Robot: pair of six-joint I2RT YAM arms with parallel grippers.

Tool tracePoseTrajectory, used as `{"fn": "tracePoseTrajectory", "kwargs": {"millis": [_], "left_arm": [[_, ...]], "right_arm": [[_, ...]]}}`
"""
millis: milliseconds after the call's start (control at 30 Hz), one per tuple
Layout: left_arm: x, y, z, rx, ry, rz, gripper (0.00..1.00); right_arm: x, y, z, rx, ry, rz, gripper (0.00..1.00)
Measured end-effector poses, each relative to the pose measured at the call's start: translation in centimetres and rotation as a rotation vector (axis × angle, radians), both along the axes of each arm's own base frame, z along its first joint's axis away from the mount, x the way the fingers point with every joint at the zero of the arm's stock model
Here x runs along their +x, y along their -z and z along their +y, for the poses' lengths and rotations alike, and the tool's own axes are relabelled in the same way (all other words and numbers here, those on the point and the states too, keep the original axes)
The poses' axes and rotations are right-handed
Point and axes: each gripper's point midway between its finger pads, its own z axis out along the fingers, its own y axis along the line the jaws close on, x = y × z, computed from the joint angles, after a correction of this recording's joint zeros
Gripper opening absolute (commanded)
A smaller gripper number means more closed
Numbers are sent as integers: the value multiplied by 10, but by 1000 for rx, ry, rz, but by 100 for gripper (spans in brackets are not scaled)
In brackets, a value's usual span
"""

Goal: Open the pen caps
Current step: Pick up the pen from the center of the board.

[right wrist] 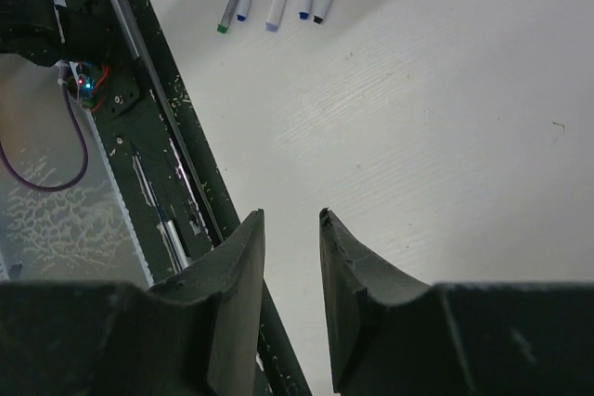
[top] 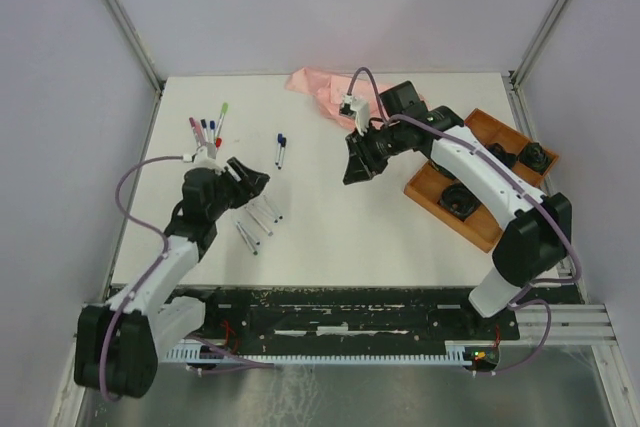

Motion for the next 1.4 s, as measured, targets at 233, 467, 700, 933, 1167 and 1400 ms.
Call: {"fn": "tracePoseTrajectory", "kwargs": {"millis": [233,467,700,933,1167,1400], "left_arm": [[72,30,-11,129,44,152,60],[131,49,-17,336,54,238,48],[166,66,-22,496,86,314,36],[183,87,-28,576,128,387,32],[186,104,-29,611,148,445,27],[186,114,-29,635,167,471,26]], "right_arm": [[-13,-10,-9,32,-50,-56,37],[-10,-9,-13,26,-56,-72,37],[-7,-9,-15,25,-57,-81,37],[-5,-9,-17,25,-50,-84,37],[-4,-9,-19,26,-46,-83,37],[-4,-10,-19,32,-46,-80,37]]}}
